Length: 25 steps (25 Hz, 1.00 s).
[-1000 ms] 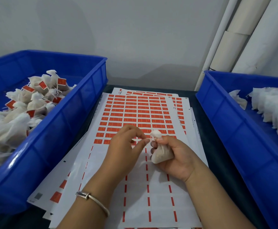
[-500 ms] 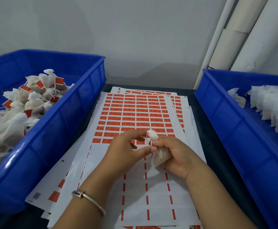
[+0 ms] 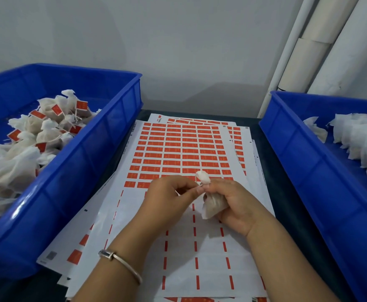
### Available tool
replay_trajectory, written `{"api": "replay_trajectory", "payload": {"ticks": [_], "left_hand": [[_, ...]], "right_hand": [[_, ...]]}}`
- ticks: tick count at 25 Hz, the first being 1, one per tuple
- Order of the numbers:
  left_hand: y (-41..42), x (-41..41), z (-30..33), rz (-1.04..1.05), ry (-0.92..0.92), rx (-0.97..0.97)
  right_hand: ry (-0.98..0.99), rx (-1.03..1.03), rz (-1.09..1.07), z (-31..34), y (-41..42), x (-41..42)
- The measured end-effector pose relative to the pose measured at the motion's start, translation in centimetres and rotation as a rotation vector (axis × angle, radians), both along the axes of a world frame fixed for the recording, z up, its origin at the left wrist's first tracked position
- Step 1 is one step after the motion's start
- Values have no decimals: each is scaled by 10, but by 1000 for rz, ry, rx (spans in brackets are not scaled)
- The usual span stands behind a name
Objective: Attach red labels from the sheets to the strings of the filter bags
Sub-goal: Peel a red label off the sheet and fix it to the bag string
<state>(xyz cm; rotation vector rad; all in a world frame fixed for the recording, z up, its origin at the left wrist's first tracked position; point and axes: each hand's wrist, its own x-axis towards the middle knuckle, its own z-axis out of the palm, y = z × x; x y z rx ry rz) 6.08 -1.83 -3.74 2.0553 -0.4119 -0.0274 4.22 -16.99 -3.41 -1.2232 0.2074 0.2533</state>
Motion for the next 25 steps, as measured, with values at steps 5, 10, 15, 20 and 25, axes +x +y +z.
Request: {"api": "replay_trajectory", "payload": {"ticks": [5,10,15,20,25], "left_hand": [[5,6,1,268,-41,-103],[6,11,-1,494,-83,-188],[4,6,-1,380,-56,-187],[1,-1,5,117,15,-216],[1,21,5,395,100,-111]], "right_hand": [[-17,-60,79,1,0,-3],[-61,-152,233,4,-3,-5],[-164,-269,489,5,-11,-10],[-232,-99,294,2,-5,-9],[-62,-22,-70,0,-8,0]]}}
